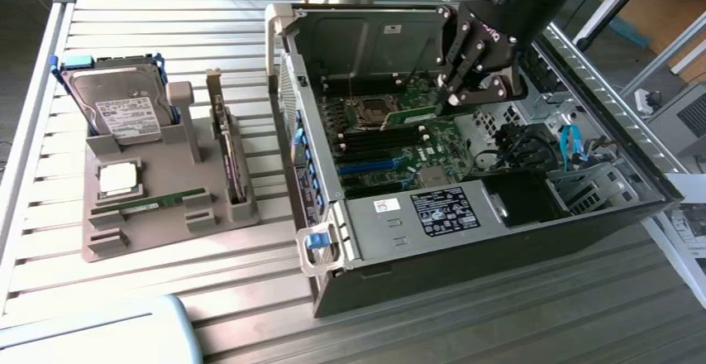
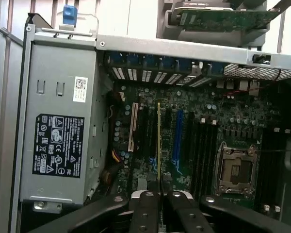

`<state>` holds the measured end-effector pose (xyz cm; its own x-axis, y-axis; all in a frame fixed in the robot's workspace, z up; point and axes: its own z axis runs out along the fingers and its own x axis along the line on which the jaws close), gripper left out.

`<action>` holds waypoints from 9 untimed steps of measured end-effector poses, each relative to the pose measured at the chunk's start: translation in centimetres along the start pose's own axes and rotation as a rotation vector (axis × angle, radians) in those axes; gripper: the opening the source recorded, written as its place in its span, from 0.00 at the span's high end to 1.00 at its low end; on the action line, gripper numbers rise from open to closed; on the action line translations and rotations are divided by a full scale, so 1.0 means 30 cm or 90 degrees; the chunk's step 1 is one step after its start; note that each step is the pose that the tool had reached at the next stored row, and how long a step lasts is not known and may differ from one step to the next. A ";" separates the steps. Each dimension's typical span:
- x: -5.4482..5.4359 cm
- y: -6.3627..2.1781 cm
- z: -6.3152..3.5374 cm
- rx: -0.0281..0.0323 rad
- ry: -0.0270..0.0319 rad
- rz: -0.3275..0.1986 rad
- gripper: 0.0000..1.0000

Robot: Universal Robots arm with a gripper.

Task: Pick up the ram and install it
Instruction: 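Pick up the ram and move it above insertion slot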

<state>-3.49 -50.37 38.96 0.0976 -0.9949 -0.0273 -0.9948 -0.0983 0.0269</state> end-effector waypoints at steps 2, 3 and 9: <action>0.003 -0.030 -0.001 0.0000 -0.0001 0.000 0.87; 0.005 -0.046 -0.001 0.0000 0.0000 0.000 0.87; 0.009 -0.124 -0.003 0.0000 0.0000 0.000 0.87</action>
<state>0.24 -50.26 38.96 0.0976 -0.9948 -0.0274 -0.9948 -0.0983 0.0269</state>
